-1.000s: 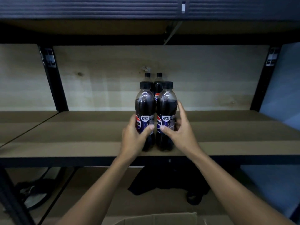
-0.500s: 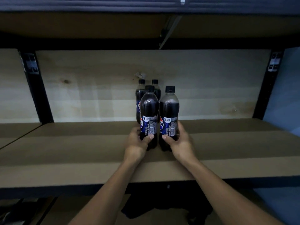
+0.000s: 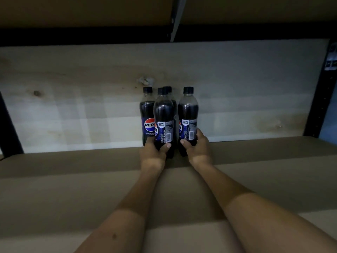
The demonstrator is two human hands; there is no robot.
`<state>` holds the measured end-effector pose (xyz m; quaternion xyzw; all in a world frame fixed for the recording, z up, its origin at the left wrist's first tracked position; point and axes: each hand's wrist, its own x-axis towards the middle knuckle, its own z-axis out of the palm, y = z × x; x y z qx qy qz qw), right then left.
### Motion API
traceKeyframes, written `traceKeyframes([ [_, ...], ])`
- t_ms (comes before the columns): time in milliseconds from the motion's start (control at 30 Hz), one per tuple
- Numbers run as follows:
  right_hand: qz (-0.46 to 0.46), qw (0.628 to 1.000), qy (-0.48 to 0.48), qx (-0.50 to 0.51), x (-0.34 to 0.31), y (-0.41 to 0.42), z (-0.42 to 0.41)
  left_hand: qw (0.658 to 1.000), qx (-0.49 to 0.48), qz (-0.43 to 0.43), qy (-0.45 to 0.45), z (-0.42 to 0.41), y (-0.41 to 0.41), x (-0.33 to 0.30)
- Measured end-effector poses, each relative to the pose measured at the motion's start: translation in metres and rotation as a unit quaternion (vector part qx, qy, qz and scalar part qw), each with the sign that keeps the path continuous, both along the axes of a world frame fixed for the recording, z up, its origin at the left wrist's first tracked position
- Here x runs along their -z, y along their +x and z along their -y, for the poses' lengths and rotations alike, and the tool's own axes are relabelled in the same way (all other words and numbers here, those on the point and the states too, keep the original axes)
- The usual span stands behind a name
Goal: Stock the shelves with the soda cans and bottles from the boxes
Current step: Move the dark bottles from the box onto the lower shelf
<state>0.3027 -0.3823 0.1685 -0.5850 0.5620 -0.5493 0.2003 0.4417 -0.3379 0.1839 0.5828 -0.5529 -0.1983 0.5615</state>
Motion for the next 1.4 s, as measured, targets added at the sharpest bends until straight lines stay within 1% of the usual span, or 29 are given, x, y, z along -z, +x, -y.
traceKeyframes([
  [100,-0.038,0.999,-0.002,0.032,-0.009,0.007,0.01,1.0,-0.014,0.014,-0.006,0.008,0.001,0.001],
  [267,-0.06,0.996,0.006,0.059,-0.014,0.013,0.018,0.999,-0.023,0.024,-0.01,0.008,0.001,0.003],
  [333,-0.064,0.996,0.024,0.055,-0.014,0.012,0.018,1.0,-0.02,0.021,-0.006,0.008,0.001,0.003],
  [400,-0.075,0.994,0.062,0.05,-0.015,0.011,0.015,1.0,-0.017,0.017,0.002,0.005,0.001,0.002],
  [500,-0.099,0.987,0.11,0.057,-0.017,0.01,0.006,0.999,-0.008,0.0,0.043,0.0,0.004,0.002],
  [633,-0.131,0.979,0.133,0.08,-0.02,0.006,-0.018,0.996,-0.002,-0.027,0.08,-0.01,0.009,0.005],
  [667,-0.147,0.976,0.137,0.078,-0.021,0.004,-0.028,0.996,-0.012,-0.014,0.09,-0.018,0.01,0.004],
  [733,-0.18,0.971,0.144,0.064,-0.02,0.0,-0.052,0.991,-0.04,0.054,0.116,-0.036,0.011,-0.001],
  [800,-0.213,0.964,0.149,0.053,-0.019,-0.004,-0.08,0.985,-0.043,0.112,0.124,-0.053,0.013,-0.002],
  [933,-0.239,0.961,0.14,0.015,-0.016,-0.011,-0.132,0.968,-0.006,0.204,0.149,-0.094,0.012,0.003],
  [1033,-0.28,0.947,0.155,-0.019,-0.017,-0.012,-0.17,0.941,0.029,0.294,0.166,-0.131,0.009,0.002],
  [1100,-0.303,0.939,0.154,-0.044,-0.016,-0.014,-0.196,0.926,0.048,0.335,0.17,-0.159,0.008,0.001],
  [1200,-0.35,0.926,0.132,-0.052,-0.01,-0.02,-0.239,0.899,0.042,0.411,0.142,-0.21,0.007,0.004],
  [1267,-0.358,0.927,0.101,-0.041,-0.003,-0.02,-0.271,0.895,0.026,0.436,0.09,-0.242,0.007,0.011],
  [1333,-0.341,0.939,0.032,-0.035,0.008,-0.019,-0.301,0.898,0.008,0.439,0.012,-0.271,0.007,0.025],
  [1400,-0.318,0.946,-0.039,-0.041,0.027,-0.02,-0.326,0.894,-0.004,0.446,-0.036,-0.293,0.009,0.043],
])
